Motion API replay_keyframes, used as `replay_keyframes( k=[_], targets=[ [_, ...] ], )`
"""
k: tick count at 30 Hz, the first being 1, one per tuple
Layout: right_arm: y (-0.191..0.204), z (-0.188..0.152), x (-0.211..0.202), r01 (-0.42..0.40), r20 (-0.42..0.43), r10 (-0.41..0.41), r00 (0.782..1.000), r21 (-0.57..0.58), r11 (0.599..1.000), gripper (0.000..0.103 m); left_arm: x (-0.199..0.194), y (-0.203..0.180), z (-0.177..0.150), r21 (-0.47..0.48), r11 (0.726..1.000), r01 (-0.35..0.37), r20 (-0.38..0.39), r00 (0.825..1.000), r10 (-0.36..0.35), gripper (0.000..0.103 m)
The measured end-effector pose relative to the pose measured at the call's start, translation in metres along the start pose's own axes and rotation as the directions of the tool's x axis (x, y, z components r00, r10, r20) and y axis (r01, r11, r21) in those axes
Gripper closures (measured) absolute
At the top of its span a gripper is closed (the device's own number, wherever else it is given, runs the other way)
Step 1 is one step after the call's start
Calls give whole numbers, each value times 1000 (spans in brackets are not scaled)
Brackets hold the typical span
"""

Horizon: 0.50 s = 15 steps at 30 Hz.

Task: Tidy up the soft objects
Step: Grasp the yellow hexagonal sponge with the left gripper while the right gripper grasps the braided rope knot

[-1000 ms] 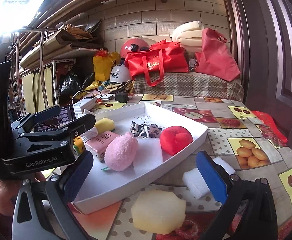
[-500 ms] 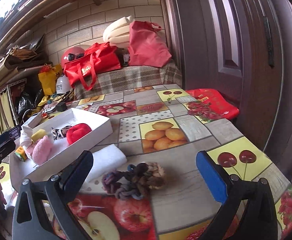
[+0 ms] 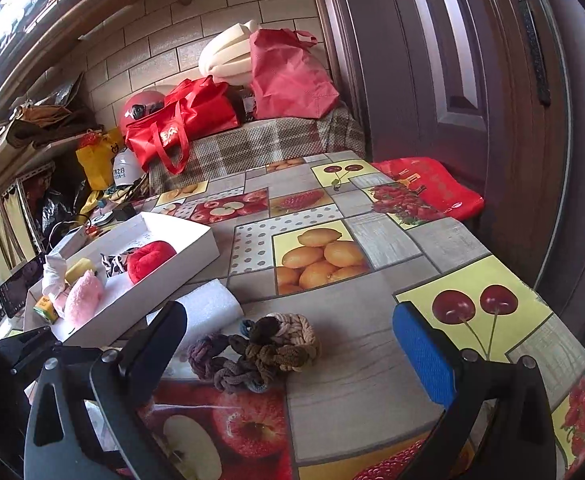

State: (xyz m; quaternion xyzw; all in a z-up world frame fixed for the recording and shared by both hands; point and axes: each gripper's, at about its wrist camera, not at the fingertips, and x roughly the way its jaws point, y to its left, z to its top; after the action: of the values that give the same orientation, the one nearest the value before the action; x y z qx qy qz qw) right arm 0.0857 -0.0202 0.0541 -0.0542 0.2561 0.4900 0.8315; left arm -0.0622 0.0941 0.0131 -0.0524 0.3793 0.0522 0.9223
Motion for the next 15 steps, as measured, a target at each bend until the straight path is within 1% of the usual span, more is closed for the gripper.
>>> replay_keyframes(
  k=[2,3,4,5,6,8,10,11,13,14,15],
  targets=[
    [-5,2,10,25,-45,-25,999,-3,1000,0,-4,-7,-2,-12,997,74,8,997,-74,1],
    [-7,4,16,35,-72,-36,997,-12,999,0,-7,-10,-2,-10,995,95,17,995,-94,1],
    [-10,5,22,35,-97,-37,995,-20,999,0,-12,-14,-2,-3,995,95,38,995,-95,1],
    [-12,6,27,16,-122,-19,992,-24,1000,0,-18,-17,-3,3,997,84,66,994,-83,1],
    [-14,7,32,-8,-144,5,990,-20,1000,0,-24,-16,-3,-5,998,58,98,994,-58,1],
    [-12,5,39,-64,-187,60,981,-20,998,3,-34,-6,-4,-61,998,22,148,989,-13,1],
    [-5,3,46,-94,-229,81,970,-45,995,19,-36,5,-4,-121,992,21,153,988,-2,1],
    [-2,1,50,-105,-255,88,963,-56,993,23,-33,10,-3,-144,989,21,137,991,-1,1],
    [0,-2,62,-103,-315,79,946,-59,993,50,-23,12,-2,-159,987,5,86,996,9,1],
    [-1,-3,66,-110,-337,87,938,-49,993,54,-19,10,-2,-148,989,-16,64,998,25,1],
    [-3,-3,66,-120,-336,101,936,-36,992,58,-15,6,-1,-128,991,-35,43,998,40,1]
  ],
)
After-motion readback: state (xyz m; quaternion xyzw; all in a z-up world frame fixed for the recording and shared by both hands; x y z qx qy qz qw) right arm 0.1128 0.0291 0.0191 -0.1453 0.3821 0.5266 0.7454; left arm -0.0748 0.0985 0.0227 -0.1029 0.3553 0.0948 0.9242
